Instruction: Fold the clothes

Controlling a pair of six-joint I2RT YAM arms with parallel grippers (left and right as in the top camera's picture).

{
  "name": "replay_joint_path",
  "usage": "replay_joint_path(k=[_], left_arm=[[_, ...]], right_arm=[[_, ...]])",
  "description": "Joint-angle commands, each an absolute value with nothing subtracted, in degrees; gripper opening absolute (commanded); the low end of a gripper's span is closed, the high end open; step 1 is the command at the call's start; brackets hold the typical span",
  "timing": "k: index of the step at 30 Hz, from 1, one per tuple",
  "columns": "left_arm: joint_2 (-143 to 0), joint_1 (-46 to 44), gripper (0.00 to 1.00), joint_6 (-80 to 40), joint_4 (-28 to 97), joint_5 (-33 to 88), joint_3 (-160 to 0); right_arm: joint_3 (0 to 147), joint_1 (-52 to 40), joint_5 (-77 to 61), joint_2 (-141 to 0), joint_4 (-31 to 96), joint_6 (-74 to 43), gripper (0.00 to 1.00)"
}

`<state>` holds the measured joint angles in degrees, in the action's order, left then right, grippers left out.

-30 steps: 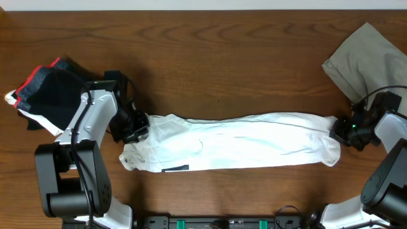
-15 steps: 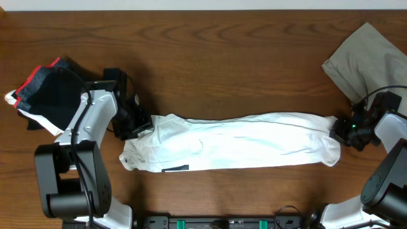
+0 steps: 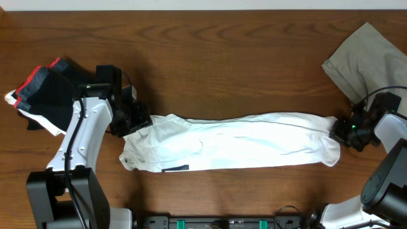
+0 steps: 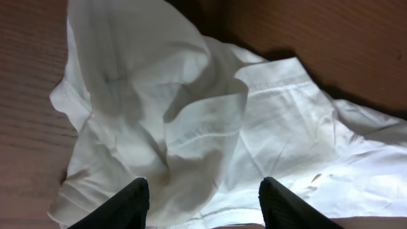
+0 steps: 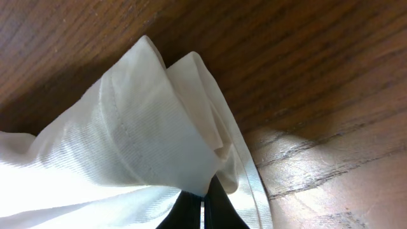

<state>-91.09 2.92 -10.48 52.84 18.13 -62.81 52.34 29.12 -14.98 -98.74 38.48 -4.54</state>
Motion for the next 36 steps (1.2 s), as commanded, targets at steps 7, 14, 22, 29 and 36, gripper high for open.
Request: replay_joint_path(k=[7,14,22,29,36], left_arm=[[-91.64,-0.45,0.51,-9.91,50.57,18.83,-57.06],[-91.7,-0.93,0.06,-11.73,48.82,11.49,-55.53],[-91.7,1.08,0.06,-20.84,48.69,-2.39,-55.53],[-91.7,3.51,0.06,-21.8,48.49,-2.17,-55.53],[-91.7,3.57,0.06,-22.17,48.05,-0.62,-55.53]], right_arm=[[51.9,29.19,-14.83,-99.13,38.59,-4.16,0.02],[51.9,29.19,-14.83,-99.13,38.74,-4.19,0.02],[51.92,29.82,-12.4,-99.13,38.09,-5.65,0.01],[52.58,33.21,-12.78,-99.13,38.33,-8.32,0.01],[54.68,36.86,-18.92,-99.11,39.35,-8.29,0.01]])
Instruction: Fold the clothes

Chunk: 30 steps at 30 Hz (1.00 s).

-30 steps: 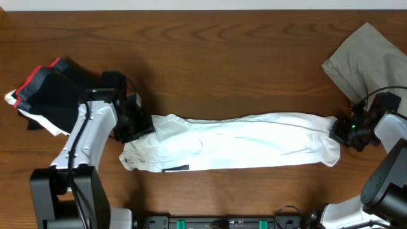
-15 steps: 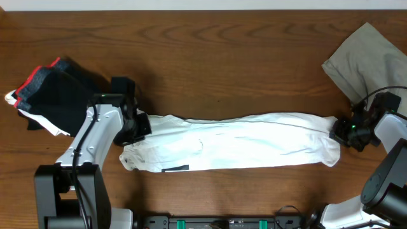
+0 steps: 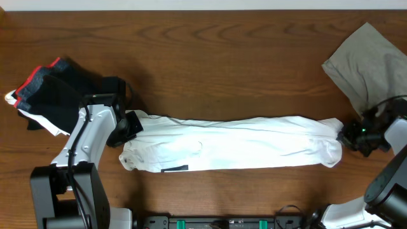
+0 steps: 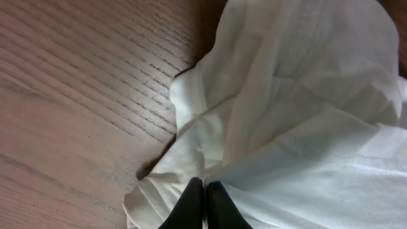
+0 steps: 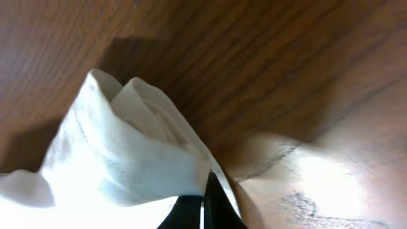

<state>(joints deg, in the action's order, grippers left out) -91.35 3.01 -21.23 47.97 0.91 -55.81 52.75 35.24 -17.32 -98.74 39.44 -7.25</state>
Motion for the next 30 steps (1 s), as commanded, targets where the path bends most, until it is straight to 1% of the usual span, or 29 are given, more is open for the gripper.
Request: replay_joint_path(k=[1,6,8,10,11,13,14,15,17,19,21,26,30], left_arm=[[-91.7,3.57,0.06,-22.17,48.07,-0.14,-55.53],[-91.72,3.57,0.06,-22.2,50.33,1.04,-55.51],[-91.72,3.57,0.1,-22.2,51.42,1.02,-55.51],[-91.72,3.57,0.22,-22.17,51.62,1.02,-55.51],[-91.72,3.57,0.28,-22.2,51.55,1.02,-55.51],[-91.72,3.57,0.41,-22.2,51.31,1.02,-55.51],[-91.72,3.57,0.44,-22.2,51.29,1.02,-55.51],[-91.72,3.57,0.45,-22.2,51.29,1.02,-55.51],[-91.72,3.57,0.46,-22.17,51.31,1.04,-55.51],[-91.72,3.57,0.46,-22.2,51.31,1.02,-55.51],[-91.72,3.57,0.46,-22.2,51.31,1.04,-55.51],[-91.72,3.57,0.47,-22.2,51.33,1.06,-55.51],[-91.72,3.57,0.46,-22.2,51.33,1.06,-55.51]], right_arm=[[54.72,36.99,-18.92,-99.11,39.44,-8.29,0.01],[54.72,37.21,-17.34,-99.13,39.88,-8.29,0.01],[54.72,37.21,-17.32,-99.13,40.56,-8.23,0.01],[54.7,37.21,-17.37,-99.13,42.11,-8.12,0.02],[54.7,37.21,-17.34,-99.13,43.07,-8.12,0.05],[54.7,37.21,-16.97,-99.13,44.8,-8.12,0.18],[54.7,37.21,-16.71,-99.13,45.39,-8.1,0.25],[54.7,37.23,-16.69,-99.13,45.71,-8.1,0.32],[54.7,37.21,-16.75,-99.13,46.3,-8.12,0.41],[54.7,37.23,-16.75,-99.13,46.78,-8.12,0.45],[54.7,37.21,-16.88,-99.13,46.94,-8.12,0.52],[54.54,37.21,-18.02,-99.13,47.09,-8.14,0.63],[53.47,36.67,-22.28,-99.13,45.19,-8.16,0.64]])
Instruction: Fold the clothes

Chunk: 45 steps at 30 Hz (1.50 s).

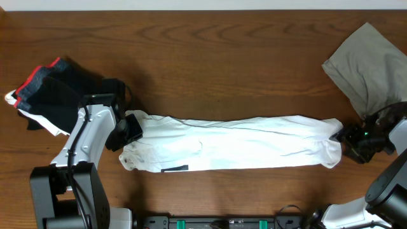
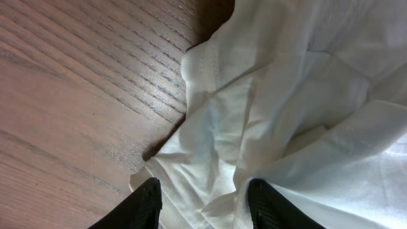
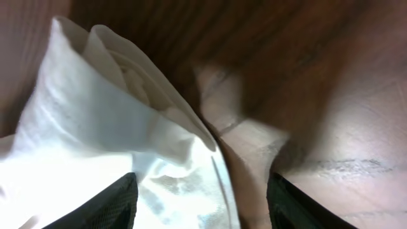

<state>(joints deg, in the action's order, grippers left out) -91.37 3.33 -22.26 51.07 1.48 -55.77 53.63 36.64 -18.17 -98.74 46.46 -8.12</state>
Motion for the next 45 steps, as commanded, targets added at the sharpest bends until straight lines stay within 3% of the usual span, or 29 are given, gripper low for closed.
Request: replay_joint_path(k=[1,7,11,13,16,17,24,35,40,45], left_arm=[[-91.72,3.57,0.46,-22.2,51.33,1.06,-55.51],[-91.72,3.57,0.47,-22.2,51.79,1.08,-55.51],[-91.72,3.57,0.65,-22.2,52.49,1.08,-55.51],[-91.72,3.57,0.69,-22.2,52.64,1.06,-55.51],[-91.59,3.57,0.7,-22.2,53.08,1.06,-56.03],[-91.53,3.57,0.7,-22.2,53.45,1.06,-56.47],[-89.45,3.57,0.7,-22.2,55.24,1.13,-58.48],[-87.81,3.57,0.7,-22.17,55.18,4.54,-58.48],[-87.81,3.57,0.7,-22.2,55.05,4.54,-58.48],[-87.81,3.57,0.7,-22.2,55.02,4.58,-58.48]], right_arm=[[52.99,36.38,-22.96,-99.13,44.47,-8.4,0.64],[48.6,33.61,-26.15,-99.15,38.87,-11.4,0.61],[46.68,31.64,-26.44,-99.15,37.12,-12.67,0.54],[46.28,30.92,-26.28,-99.13,36.99,-12.62,0.44],[46.28,30.74,-25.91,-99.13,36.95,-12.64,0.08],[46.28,30.81,-25.91,-99.13,36.64,-12.64,0.01],[51.33,33.91,-25.74,-99.11,36.21,-12.64,0.01],[74.08,37.74,-20.99,-99.11,54.19,-11.53,0.01],[78.04,33.17,-21.02,-98.89,59.66,-11.51,0.01],[78.13,22.9,-20.97,-98.65,61.14,-12.1,0.01]])
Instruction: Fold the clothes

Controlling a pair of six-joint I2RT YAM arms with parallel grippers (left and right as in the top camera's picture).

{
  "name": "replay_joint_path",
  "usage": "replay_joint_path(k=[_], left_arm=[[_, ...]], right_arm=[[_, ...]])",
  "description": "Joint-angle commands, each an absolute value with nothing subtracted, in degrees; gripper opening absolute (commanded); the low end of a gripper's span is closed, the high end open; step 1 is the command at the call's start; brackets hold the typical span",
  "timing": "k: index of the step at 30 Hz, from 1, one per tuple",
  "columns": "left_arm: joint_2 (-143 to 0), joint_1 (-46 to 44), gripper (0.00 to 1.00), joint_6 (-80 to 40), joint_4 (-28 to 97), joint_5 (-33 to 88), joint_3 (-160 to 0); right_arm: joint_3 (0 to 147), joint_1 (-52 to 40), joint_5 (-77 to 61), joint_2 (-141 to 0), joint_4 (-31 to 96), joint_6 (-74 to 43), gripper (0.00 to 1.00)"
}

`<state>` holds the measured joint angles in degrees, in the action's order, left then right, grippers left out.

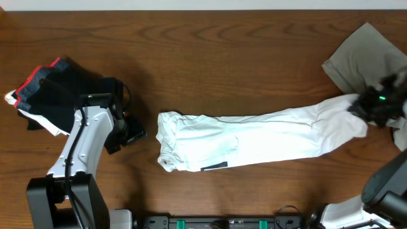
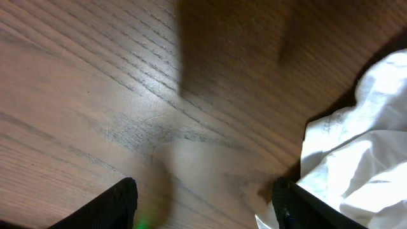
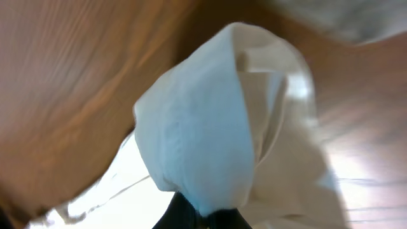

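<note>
A long white garment lies folded lengthwise across the table, slanting up toward the right. Its right end is pinched in my right gripper, which is shut on it at the far right, beside the grey cloth. The garment's left end rests bunched on the wood. My left gripper is open over bare table, a little left of that end, nothing between its fingers.
A grey cloth lies at the back right corner, touching the lifted end of the garment. A dark pile with red and white trim sits at the far left, behind the left arm.
The right gripper, open then, is now shut on the garment's right end and sits farther back and right. The whole garment has shifted right, away from the open left gripper.
First the left gripper was open over the garment's left end and the right was shut on its right end. Then both were shut on the ends. Then both were open. Now the right holds its end again, and the garment lies further right.
</note>
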<state>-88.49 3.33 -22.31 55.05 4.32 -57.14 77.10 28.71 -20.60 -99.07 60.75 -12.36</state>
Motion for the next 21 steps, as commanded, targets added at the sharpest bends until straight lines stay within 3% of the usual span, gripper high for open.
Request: replay_joint_path(k=[1,12,21], left_arm=[[-87.81,3.57,0.7,-22.2,55.05,4.78,-58.48],[-87.81,3.57,0.7,-22.2,55.02,5.63,-58.46],[-87.81,3.57,0.7,-22.2,55.02,5.76,-58.46]], right_arm=[[78.11,20.03,-20.95,-98.65,61.08,-12.99,0.01],[77.84,-7.49,-11.75,-98.76,60.69,-24.58,0.01],[77.82,-21.87,-4.27,-100.51,60.36,-31.31,0.01]])
